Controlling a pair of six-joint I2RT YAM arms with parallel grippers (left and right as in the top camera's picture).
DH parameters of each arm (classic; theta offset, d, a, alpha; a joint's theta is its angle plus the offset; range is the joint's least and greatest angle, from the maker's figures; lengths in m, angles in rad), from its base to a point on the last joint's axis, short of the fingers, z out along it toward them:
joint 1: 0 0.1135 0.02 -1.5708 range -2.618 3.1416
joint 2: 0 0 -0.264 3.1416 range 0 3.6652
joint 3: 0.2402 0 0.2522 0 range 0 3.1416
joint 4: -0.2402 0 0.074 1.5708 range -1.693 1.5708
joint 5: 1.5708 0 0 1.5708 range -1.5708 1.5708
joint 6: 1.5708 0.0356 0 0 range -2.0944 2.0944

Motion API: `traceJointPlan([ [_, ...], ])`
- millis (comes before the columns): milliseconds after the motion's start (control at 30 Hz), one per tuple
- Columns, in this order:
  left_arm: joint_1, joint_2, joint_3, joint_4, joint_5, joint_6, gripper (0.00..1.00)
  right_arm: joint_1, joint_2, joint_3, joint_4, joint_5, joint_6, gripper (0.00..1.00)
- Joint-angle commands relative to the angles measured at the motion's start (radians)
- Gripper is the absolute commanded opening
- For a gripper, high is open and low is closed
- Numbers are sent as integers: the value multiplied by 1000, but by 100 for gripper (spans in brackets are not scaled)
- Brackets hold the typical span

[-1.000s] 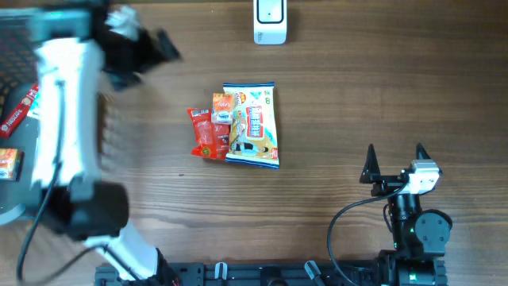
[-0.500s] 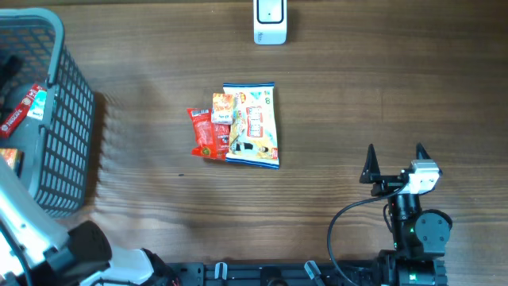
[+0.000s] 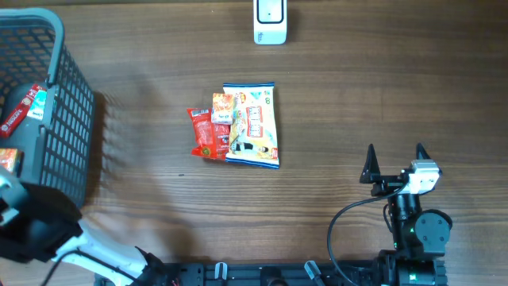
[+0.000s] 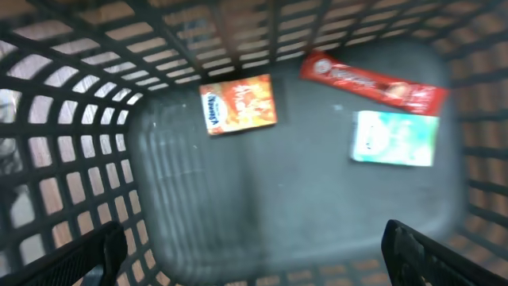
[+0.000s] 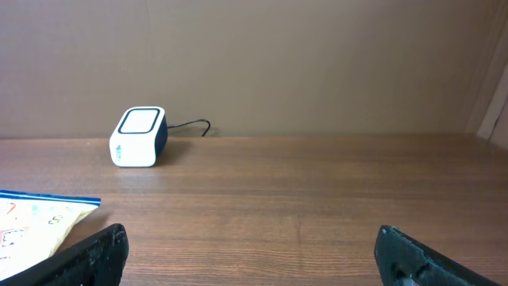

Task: Scan the item barcode
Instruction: 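Reach the left gripper back into the basket toward the tissue pack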

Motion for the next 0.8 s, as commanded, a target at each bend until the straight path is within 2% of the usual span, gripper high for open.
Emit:
traceJointPlan([
  [0, 13, 84, -9, 0, -25, -17, 100, -4, -5, -3, 3, -8, -10, 100],
  [400, 16, 285, -12, 18, -107, -17, 100, -4, -5, -3, 3, -8, -10, 100],
  [767, 22, 317, -42, 78, -103, -17, 100, -4, -5, -3, 3, -8, -10, 100],
])
